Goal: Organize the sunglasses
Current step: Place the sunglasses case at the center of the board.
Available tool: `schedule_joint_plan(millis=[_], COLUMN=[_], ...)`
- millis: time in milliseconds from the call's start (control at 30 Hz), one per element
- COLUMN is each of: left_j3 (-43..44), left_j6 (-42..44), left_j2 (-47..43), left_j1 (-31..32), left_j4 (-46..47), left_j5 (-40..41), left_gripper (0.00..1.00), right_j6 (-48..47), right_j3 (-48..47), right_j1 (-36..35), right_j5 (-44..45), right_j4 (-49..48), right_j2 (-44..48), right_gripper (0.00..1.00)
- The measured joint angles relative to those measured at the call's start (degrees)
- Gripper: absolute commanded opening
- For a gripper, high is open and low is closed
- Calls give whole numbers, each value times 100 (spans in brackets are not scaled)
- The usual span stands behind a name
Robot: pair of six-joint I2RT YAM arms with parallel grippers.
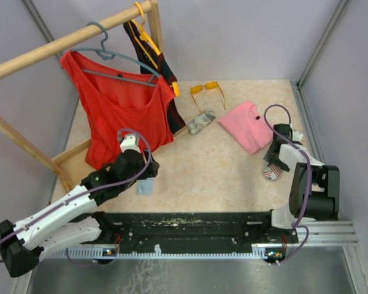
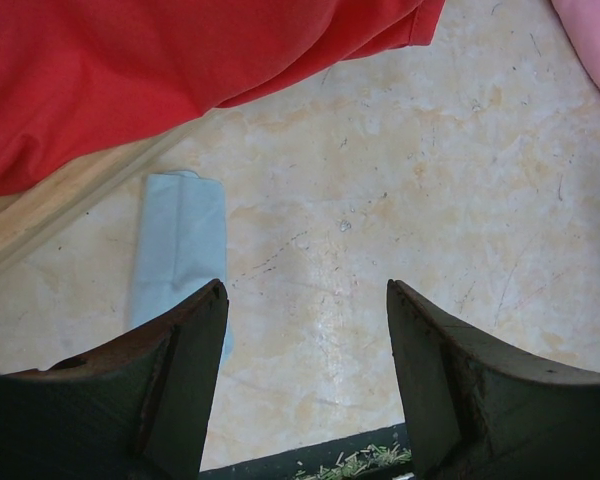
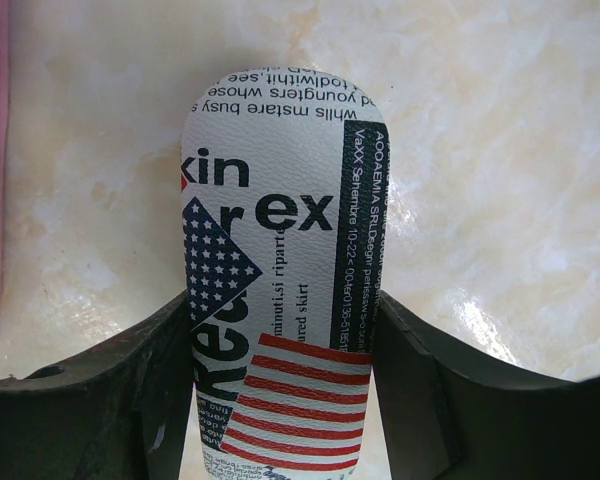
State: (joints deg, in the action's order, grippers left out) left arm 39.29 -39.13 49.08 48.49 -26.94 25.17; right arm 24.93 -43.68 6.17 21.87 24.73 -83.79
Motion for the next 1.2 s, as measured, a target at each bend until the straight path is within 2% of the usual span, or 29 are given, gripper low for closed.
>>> schedule_joint_plan(millis=[233,667,800,900,1033,1200], left_j3=[0,2,22,59,114,168], left_j6=[44,162,214,240,271,278], left_j2=[116,295,304,337,378,363], left_j1=[0,-2,-20,-39,-55,-66], left_j4=[13,44,39,37,39,-44], left_j5=[-33,-81,-74,-72,-72,11], left_gripper=[71,72,72,72,72,72], right_j6=[-57,-380,-570,-540,-114,476], right_j3=[-44,-660,-1021,-1502,-1862,-2463], right_j1=[114,223,164,-205,-1191,-2074], right_j5=[-190,-116,-640,-1005,-1561,-1779], right_j4=[-13,404,525,470,0,-332], right_j2=[-17,710,1263,1325,997,-328], right_gripper=[69,75,75,72,73,75])
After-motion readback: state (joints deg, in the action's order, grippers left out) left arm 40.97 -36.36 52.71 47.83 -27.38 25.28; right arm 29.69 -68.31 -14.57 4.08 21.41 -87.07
